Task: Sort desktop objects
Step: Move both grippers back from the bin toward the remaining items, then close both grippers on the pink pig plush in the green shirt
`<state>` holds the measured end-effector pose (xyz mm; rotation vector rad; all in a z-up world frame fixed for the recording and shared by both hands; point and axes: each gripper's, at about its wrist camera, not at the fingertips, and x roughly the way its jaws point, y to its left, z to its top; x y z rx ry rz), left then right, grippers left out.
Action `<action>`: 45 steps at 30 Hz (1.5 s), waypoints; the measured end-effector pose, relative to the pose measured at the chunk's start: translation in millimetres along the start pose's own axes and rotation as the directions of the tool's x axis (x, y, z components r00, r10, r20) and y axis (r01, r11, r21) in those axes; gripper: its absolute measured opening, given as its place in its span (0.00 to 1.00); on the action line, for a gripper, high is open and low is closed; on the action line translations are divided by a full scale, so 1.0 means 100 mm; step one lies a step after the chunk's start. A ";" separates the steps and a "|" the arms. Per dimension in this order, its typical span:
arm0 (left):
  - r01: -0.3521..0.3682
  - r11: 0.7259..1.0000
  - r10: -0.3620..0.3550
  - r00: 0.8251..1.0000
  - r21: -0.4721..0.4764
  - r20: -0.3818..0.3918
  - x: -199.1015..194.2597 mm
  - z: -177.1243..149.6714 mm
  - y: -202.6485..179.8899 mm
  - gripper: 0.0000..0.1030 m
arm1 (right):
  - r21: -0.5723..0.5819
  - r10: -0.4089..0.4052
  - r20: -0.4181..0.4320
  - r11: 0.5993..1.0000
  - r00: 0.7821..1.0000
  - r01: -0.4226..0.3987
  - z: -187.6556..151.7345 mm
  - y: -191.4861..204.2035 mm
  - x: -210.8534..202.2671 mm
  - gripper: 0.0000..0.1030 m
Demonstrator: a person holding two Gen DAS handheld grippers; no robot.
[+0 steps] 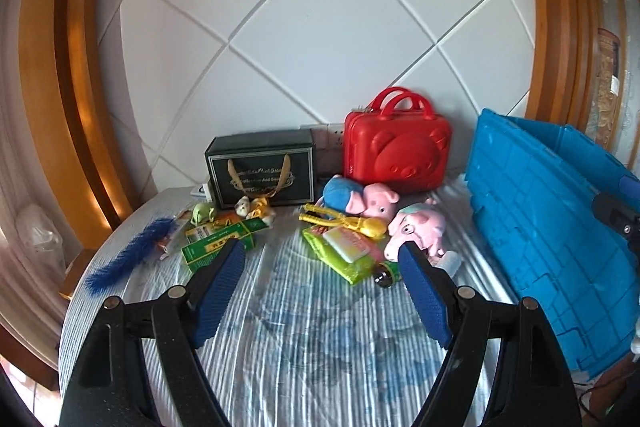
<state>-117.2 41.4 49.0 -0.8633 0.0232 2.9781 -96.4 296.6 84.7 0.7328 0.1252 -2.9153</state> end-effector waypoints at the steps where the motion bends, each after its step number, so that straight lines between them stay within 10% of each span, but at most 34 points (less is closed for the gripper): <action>1: 0.003 1.000 -0.003 1.000 -0.004 -0.016 0.10 0.00 0.04 0.76 | 0.000 -0.005 -0.022 1.000 1.000 0.005 0.00 0.02 0.13 1.00; 13: 0.090 0.996 -0.089 0.982 -0.005 -0.169 1.47 -0.07 -0.03 0.76 | -0.029 -0.089 -0.220 0.996 0.972 0.084 -0.24 -0.10 1.69 0.99; 17: 0.116 0.993 -0.110 0.972 0.014 -0.208 1.99 -0.12 -0.18 0.76 | -0.028 -0.102 -0.301 0.995 0.948 0.098 -0.37 -0.16 2.33 0.44; 27: 0.225 0.974 -0.205 0.913 0.016 -0.353 3.30 -0.41 -0.64 0.76 | 0.044 -0.141 -0.383 0.984 0.913 0.170 -0.50 -0.44 3.63 0.43; 35: -0.013 1.000 0.011 0.947 -0.005 -0.320 3.19 -0.45 0.00 0.76 | 0.105 0.224 -0.482 0.975 0.847 -0.197 -0.79 0.19 3.67 0.44; 40: -0.100 0.995 0.089 0.952 -0.023 -0.291 2.77 -0.41 0.40 0.76 | 0.177 0.443 -0.525 0.892 0.727 -0.416 -1.06 0.90 3.59 0.44; 45: -0.083 0.994 0.056 0.942 -0.067 -0.330 2.64 -0.54 0.50 0.76 | 0.184 0.422 -0.511 0.905 0.749 -0.384 -1.16 0.85 3.30 0.66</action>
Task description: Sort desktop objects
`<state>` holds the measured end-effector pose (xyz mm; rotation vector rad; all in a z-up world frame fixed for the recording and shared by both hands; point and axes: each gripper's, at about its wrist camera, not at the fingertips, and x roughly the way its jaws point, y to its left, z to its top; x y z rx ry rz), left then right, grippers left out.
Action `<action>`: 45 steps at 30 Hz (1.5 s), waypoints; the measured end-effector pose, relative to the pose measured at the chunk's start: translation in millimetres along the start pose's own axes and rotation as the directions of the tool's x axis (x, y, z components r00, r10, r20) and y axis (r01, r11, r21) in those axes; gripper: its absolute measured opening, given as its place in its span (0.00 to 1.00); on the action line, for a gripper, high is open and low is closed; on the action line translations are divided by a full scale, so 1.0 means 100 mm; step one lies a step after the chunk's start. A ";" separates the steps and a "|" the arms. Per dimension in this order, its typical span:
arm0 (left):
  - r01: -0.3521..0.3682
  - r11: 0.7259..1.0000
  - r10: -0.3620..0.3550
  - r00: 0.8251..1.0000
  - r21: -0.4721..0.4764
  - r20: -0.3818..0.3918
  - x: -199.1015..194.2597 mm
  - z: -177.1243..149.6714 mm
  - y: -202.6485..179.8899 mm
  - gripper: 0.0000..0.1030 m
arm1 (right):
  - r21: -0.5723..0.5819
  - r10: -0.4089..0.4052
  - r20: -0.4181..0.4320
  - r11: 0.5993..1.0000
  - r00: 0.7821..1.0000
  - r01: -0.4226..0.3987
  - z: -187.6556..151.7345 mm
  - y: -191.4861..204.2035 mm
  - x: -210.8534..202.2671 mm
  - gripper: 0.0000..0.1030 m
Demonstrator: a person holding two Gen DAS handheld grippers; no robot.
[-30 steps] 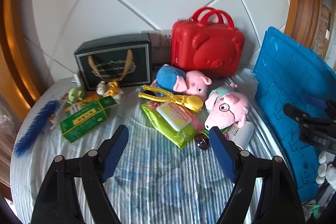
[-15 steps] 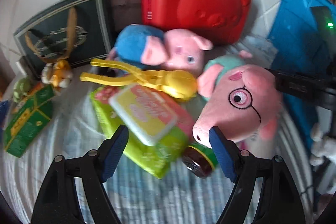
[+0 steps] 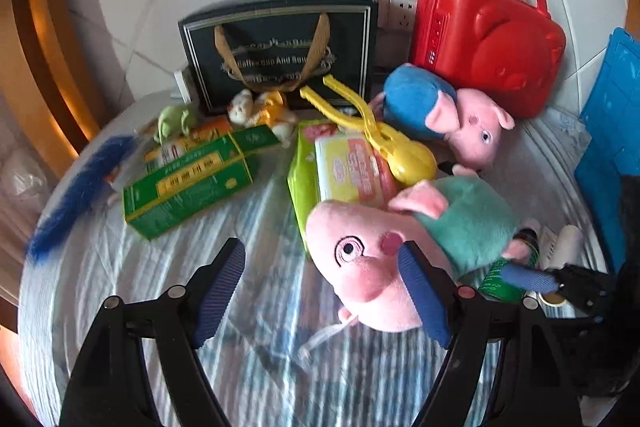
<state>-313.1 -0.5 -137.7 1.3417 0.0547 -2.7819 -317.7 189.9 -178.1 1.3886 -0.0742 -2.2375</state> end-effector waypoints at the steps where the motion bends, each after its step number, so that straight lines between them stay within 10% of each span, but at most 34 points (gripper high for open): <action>1: 0.019 1.000 -0.019 1.000 -0.011 -0.012 0.01 -0.03 -0.01 0.76 | -0.006 -0.037 0.008 0.999 0.999 0.037 -0.04 -0.03 -0.09 0.76; 7: 0.098 0.995 -0.098 0.992 -0.013 -0.085 0.27 -0.17 -0.26 0.76 | 0.017 -0.143 0.073 0.990 0.987 0.142 0.02 -0.27 -0.47 1.00; 29: 0.113 0.993 -0.107 0.983 0.037 -0.148 0.82 -0.28 -0.28 1.00 | -0.177 -0.104 -0.061 0.980 0.993 0.092 0.51 0.10 0.51 1.00; 36: 0.138 0.989 -0.131 0.984 0.056 -0.118 0.74 -0.28 -0.26 0.80 | -0.133 -0.053 -0.056 0.990 0.997 0.045 0.50 0.09 0.55 0.83; 45: 0.129 0.987 -0.131 0.991 0.095 0.016 0.01 -0.16 -0.28 0.79 | -0.150 -0.034 0.063 0.988 0.997 0.043 0.47 0.31 -0.18 0.76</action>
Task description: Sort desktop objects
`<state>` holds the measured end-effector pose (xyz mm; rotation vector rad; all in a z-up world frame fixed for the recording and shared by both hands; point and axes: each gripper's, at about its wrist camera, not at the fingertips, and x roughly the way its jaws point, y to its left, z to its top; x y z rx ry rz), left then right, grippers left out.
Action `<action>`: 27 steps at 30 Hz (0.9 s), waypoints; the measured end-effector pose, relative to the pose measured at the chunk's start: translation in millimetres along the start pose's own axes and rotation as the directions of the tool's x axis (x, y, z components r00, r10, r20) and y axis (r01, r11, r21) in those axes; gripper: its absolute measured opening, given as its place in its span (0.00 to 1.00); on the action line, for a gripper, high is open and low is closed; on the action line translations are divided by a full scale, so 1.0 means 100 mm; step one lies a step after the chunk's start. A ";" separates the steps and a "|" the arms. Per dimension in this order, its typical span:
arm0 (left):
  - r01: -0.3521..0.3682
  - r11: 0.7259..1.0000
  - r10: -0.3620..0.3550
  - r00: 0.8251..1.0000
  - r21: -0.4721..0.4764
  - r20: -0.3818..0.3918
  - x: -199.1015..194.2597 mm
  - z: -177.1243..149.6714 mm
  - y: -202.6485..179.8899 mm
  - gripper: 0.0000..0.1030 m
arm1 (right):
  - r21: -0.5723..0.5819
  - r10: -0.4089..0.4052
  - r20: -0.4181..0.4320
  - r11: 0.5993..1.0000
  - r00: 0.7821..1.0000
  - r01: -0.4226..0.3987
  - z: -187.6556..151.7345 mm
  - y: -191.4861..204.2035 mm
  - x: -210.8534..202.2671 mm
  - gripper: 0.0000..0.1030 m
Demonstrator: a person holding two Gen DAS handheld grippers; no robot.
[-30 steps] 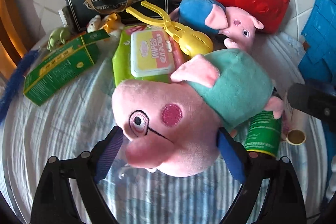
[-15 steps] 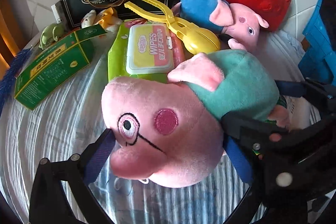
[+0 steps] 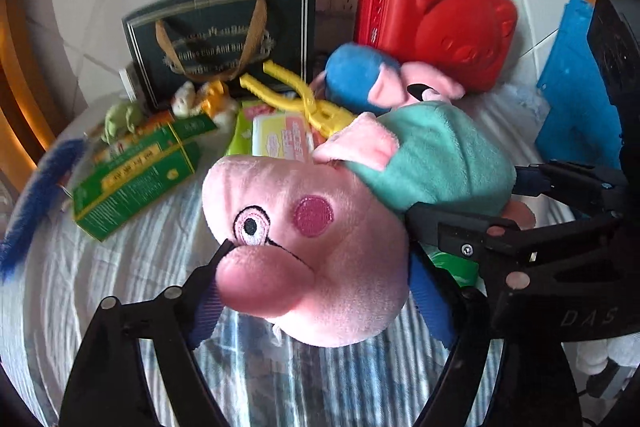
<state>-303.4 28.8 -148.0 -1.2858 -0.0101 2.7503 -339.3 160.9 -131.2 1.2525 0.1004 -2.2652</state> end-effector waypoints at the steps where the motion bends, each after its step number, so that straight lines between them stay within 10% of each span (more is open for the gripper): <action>1: 0.003 1.000 -0.003 1.000 0.004 0.019 -0.12 0.02 -0.02 0.79 | -0.002 -0.002 0.022 1.000 1.000 0.002 0.00 0.04 -0.15 0.76; 13: 0.052 0.995 -0.070 0.967 0.081 0.247 -1.56 -0.04 -0.50 0.74 | 0.007 -0.083 0.233 0.996 0.969 0.084 -0.29 0.44 -1.75 0.75; 18: 0.070 0.986 -0.114 0.946 0.151 0.302 -2.04 -0.10 -0.92 0.74 | 0.031 -0.118 0.324 0.993 0.938 0.115 -0.54 0.54 -2.35 0.24; 23: 0.026 0.989 -0.069 0.953 0.149 0.295 -2.14 -0.25 -1.03 0.74 | 0.072 -0.194 0.328 0.981 0.925 0.181 -0.85 0.49 -2.67 0.28; 27: -0.004 0.995 -0.016 0.980 0.097 0.200 -1.96 -0.49 -0.92 0.74 | 0.112 -0.214 0.287 0.976 0.934 0.189 -1.09 0.35 -2.63 0.73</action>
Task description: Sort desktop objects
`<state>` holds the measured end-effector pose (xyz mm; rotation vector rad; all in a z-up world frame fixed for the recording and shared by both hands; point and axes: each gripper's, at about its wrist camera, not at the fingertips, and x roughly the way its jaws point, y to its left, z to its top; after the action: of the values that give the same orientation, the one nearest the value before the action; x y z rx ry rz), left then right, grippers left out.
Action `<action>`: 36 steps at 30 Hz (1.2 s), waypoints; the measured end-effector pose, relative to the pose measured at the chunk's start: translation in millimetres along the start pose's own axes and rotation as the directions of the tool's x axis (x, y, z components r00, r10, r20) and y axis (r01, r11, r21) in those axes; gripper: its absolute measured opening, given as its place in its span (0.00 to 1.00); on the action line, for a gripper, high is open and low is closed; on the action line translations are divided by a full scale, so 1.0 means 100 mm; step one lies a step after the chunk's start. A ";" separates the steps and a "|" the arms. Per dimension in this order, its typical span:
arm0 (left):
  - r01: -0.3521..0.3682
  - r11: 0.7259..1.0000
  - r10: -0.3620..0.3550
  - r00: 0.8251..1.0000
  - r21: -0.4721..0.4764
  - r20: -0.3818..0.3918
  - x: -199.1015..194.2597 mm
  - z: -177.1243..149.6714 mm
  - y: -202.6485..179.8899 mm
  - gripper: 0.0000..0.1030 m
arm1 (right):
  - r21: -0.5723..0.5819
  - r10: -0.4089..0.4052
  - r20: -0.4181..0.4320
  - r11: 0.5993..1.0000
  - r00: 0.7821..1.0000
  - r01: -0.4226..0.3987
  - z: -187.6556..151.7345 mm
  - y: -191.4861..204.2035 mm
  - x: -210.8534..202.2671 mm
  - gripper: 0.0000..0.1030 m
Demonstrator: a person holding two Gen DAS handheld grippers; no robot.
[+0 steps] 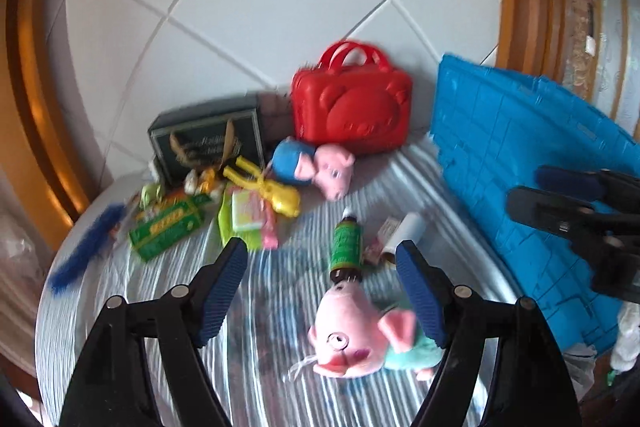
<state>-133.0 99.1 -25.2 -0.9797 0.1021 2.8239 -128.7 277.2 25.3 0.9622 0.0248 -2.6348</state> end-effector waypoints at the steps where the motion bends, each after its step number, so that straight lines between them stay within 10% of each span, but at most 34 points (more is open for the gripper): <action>1: -0.002 1.000 0.002 1.000 -0.002 -0.022 0.05 -0.09 0.00 0.74 | 0.013 -0.007 -0.023 1.000 1.000 0.008 -0.10 -0.04 0.04 0.78; 7: 0.030 0.999 -0.023 0.981 0.031 -0.192 0.43 -0.75 -0.05 0.74 | 0.093 0.038 -0.167 0.995 0.985 -0.022 -0.66 -0.24 0.35 1.00; 18: 0.138 0.980 -0.084 0.940 0.141 -0.331 1.03 -0.99 -0.08 0.74 | 0.197 0.050 -0.335 0.980 0.941 0.018 -1.16 -0.34 0.98 1.00; 24: 0.220 0.963 -0.128 0.880 0.154 -0.458 1.61 -1.07 -0.16 0.84 | 0.230 0.052 -0.403 0.972 0.914 0.046 -1.21 -0.32 1.40 1.00; 33: 0.288 0.952 -0.207 0.860 0.107 -0.467 1.85 -1.12 -0.13 0.99 | 0.261 0.069 -0.469 0.963 0.881 0.063 -1.32 -0.36 1.94 1.00; 36: 0.338 0.938 -0.269 0.844 0.070 -0.464 1.83 -1.12 -0.12 0.83 | 0.283 0.084 -0.473 0.957 0.877 0.061 -1.32 -0.38 1.96 1.00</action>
<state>-205.1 119.8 -226.6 -1.4490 0.1879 2.2234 -199.0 270.8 -203.2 1.6940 -0.2573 -2.3549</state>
